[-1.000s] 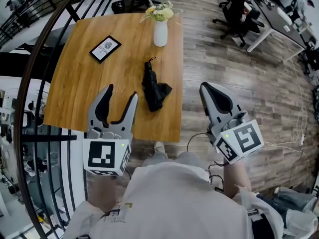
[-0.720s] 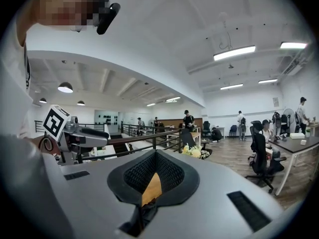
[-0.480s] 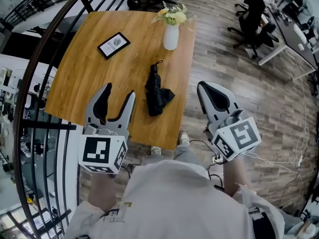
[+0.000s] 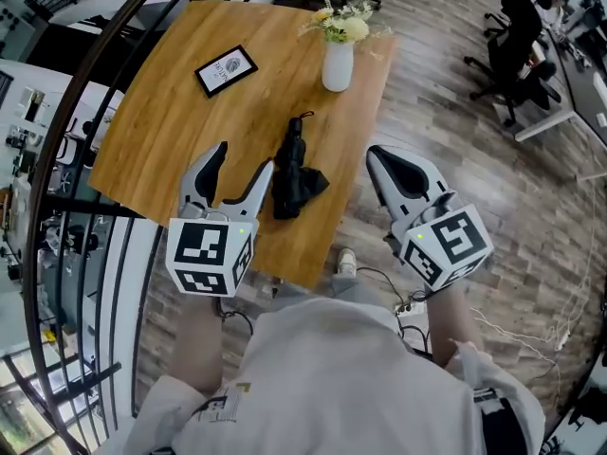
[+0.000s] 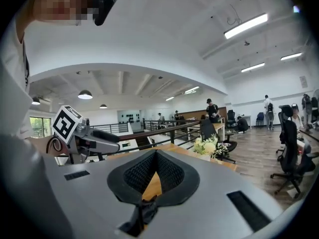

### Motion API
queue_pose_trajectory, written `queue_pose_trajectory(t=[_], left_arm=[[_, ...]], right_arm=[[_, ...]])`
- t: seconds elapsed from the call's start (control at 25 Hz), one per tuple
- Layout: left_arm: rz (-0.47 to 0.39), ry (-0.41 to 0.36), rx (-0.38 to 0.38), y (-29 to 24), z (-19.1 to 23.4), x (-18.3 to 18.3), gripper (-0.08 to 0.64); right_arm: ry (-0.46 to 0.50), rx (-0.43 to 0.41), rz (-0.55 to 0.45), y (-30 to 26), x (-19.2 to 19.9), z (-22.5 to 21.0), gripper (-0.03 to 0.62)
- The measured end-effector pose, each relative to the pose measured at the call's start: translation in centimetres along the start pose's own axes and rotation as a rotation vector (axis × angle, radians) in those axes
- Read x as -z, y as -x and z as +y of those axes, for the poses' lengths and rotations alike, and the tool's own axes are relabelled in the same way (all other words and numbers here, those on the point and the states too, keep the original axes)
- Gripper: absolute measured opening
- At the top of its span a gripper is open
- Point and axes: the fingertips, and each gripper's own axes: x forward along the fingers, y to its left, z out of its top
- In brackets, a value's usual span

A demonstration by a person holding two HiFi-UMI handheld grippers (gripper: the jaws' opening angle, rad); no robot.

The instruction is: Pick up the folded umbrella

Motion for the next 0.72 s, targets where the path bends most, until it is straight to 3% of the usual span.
queue_pose_trajectory(t=[0.16,0.32,0.72], left_arm=[[0.06,-0.014,0.026,-3.7,-1.2,1.8,0.299],[0.133,0.074,0.058,-7.1,-1.8,5.4,0.311],[0.425,0.142,0.111,-14.1,-1.5,20.3,0.327]], right_arm=[[-0.038,-0.053,0.029,-1.7,1.4,-1.5,0.028],[-0.106,-0.08,0.051,-2.5,3.1,-2.6,0.028],[-0.121,-0.067,0.172,-5.5,10.1,-2.6,0.028]])
